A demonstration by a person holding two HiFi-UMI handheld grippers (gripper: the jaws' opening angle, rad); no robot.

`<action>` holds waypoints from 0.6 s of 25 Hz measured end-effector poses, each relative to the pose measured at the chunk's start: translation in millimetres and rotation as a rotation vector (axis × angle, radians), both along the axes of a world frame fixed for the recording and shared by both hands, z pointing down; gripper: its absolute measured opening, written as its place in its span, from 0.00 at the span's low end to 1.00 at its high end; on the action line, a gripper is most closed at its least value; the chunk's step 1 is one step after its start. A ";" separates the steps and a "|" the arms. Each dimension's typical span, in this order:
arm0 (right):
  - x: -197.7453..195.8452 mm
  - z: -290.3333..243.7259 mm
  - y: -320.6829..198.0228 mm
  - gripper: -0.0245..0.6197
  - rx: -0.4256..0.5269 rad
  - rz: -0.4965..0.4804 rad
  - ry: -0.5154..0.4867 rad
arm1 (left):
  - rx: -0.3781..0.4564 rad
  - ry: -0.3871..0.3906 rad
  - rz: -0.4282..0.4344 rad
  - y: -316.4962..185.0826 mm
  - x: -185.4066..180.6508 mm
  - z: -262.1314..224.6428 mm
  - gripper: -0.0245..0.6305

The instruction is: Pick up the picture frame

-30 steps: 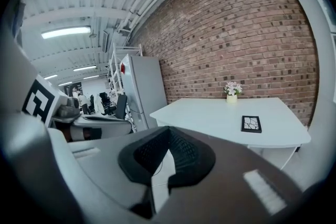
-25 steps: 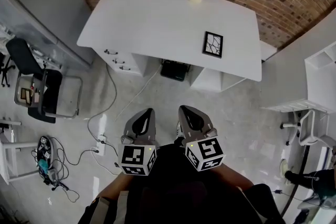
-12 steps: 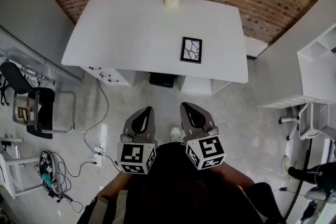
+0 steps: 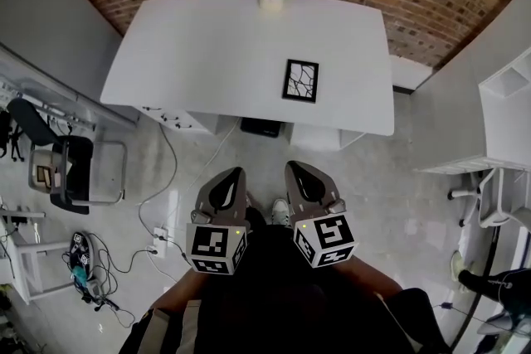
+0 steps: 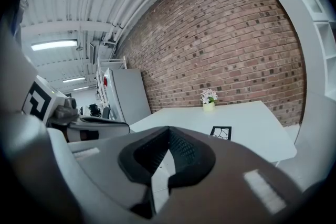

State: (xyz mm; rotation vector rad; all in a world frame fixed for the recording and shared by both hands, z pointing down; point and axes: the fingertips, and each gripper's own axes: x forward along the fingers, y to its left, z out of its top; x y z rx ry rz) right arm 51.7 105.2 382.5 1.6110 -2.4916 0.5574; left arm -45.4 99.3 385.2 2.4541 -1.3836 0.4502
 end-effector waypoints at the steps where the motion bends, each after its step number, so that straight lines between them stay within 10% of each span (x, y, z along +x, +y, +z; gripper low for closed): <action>1: 0.3 0.4 -1.7 0.04 -0.001 0.002 -0.003 | 0.000 -0.004 0.004 -1.8 0.7 -0.3 0.04; 15: 35.7 8.6 -45.1 0.04 -0.011 0.166 0.021 | 0.000 0.011 0.176 -60.2 42.0 9.0 0.04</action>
